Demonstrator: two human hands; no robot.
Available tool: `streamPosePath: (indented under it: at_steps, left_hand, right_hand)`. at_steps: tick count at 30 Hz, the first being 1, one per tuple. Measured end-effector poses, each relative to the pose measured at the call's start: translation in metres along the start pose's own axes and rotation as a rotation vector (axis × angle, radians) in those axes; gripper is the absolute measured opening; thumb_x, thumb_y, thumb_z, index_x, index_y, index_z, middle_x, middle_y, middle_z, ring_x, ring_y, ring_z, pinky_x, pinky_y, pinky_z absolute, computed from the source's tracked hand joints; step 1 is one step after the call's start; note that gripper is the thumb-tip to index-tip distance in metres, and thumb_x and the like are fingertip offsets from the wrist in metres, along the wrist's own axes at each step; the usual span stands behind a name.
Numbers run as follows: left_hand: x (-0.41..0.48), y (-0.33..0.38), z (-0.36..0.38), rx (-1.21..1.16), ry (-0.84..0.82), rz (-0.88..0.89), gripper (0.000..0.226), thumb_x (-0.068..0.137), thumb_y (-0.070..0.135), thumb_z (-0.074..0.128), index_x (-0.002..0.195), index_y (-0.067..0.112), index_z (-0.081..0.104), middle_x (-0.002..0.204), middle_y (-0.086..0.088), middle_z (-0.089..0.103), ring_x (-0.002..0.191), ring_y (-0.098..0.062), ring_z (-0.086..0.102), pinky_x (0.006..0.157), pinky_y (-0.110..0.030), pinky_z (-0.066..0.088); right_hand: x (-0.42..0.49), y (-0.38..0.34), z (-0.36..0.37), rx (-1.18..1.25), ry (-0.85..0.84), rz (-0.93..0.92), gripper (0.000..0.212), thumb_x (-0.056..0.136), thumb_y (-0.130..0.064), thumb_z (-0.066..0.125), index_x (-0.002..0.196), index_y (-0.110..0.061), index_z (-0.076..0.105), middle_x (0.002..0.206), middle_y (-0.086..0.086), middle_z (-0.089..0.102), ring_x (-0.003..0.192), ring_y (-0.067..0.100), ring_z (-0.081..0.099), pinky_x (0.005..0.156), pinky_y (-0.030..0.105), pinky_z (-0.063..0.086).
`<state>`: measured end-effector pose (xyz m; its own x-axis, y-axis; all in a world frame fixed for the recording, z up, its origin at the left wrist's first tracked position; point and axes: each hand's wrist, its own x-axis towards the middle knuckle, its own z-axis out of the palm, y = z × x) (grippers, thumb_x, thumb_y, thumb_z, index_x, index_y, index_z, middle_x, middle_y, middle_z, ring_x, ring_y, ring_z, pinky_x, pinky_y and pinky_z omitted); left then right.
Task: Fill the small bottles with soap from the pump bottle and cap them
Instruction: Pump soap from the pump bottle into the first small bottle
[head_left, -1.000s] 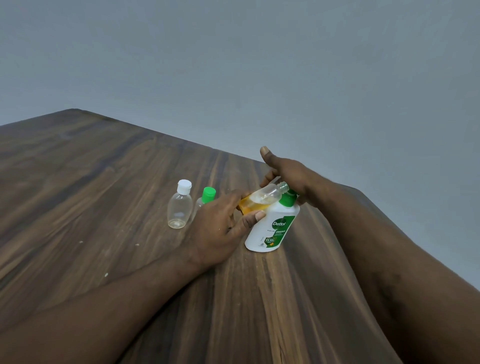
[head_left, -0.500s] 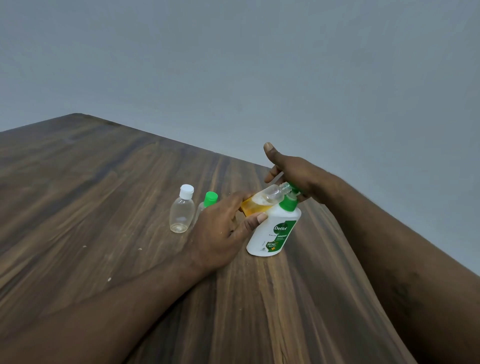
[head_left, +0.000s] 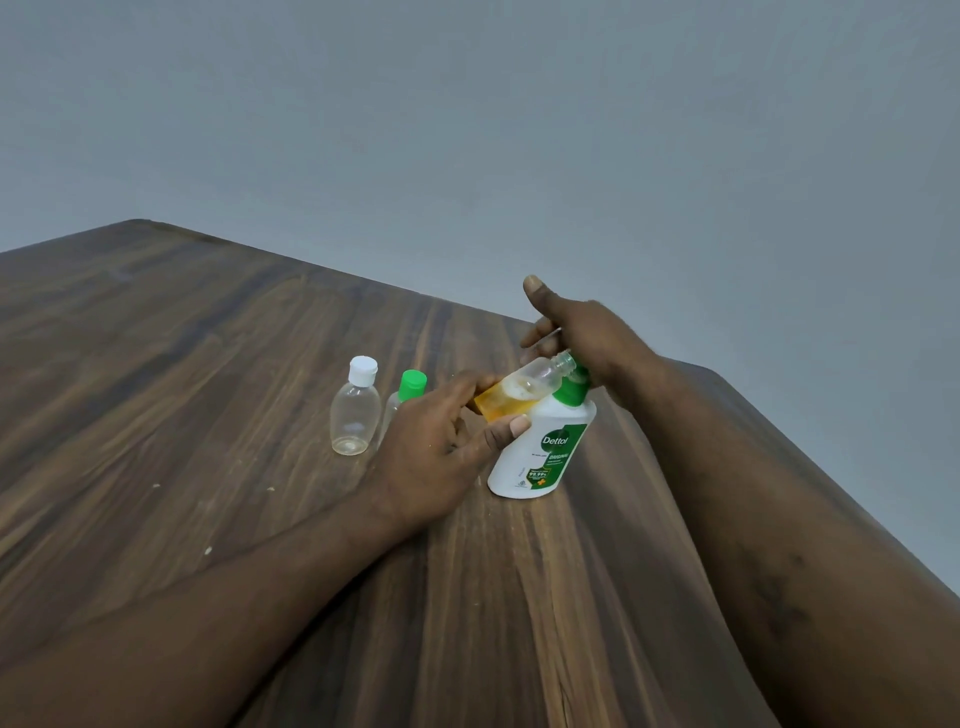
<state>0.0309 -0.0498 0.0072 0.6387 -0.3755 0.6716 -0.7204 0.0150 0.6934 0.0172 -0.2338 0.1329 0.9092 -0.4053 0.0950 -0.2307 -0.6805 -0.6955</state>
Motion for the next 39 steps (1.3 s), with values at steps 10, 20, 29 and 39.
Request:
streamPosePath:
  at_steps: [10,20,29,39]
  left_hand:
    - [-0.002,0.004,0.004,-0.087,-0.035,-0.070,0.044,0.092,0.048,0.066,0.126,0.019,0.064,0.073,0.026,0.066,0.062,-0.001,0.065,0.057,-0.022,0.050]
    - [-0.003,0.005,0.000,-0.104,-0.037,-0.093,0.036,0.096,0.045,0.065,0.122,0.020,0.065,0.069,0.011,0.067,0.054,-0.008,0.064,0.052,-0.036,0.055]
    - [-0.002,0.009,0.000,-0.117,-0.068,-0.102,0.040,0.096,0.044,0.063,0.126,0.019,0.063,0.073,0.020,0.069,0.056,-0.007,0.066,0.051,-0.024,0.052]
    - [-0.003,0.006,-0.003,-0.177,-0.083,-0.123,0.036,0.097,0.046,0.062,0.120,0.019,0.064,0.083,-0.001,0.074,0.048,-0.016,0.066,0.049,-0.032,0.053]
  right_hand:
    - [-0.004,-0.010,-0.011,-0.049,0.012,-0.033,0.063,0.096,-0.073,0.050,0.097,-0.017,0.078,0.087,-0.004,0.079,0.082,0.017,0.072,0.071,0.033,0.053]
    - [-0.008,-0.001,0.002,0.001,-0.131,0.043,0.072,0.101,-0.068,0.043,0.105,-0.005,0.078,0.094,0.005,0.077,0.080,0.020,0.069,0.072,0.034,0.050]
    - [-0.004,-0.013,-0.017,0.004,-0.059,0.038,0.081,0.096,-0.082,0.029,0.105,-0.015,0.075,0.104,0.006,0.070,0.096,0.022,0.068,0.072,0.034,0.053]
    - [0.003,0.005,0.002,-0.069,-0.117,0.127,0.060,0.098,-0.070,0.048,0.096,-0.016,0.074,0.104,0.005,0.077,0.094,0.026,0.071,0.085,0.042,0.055]
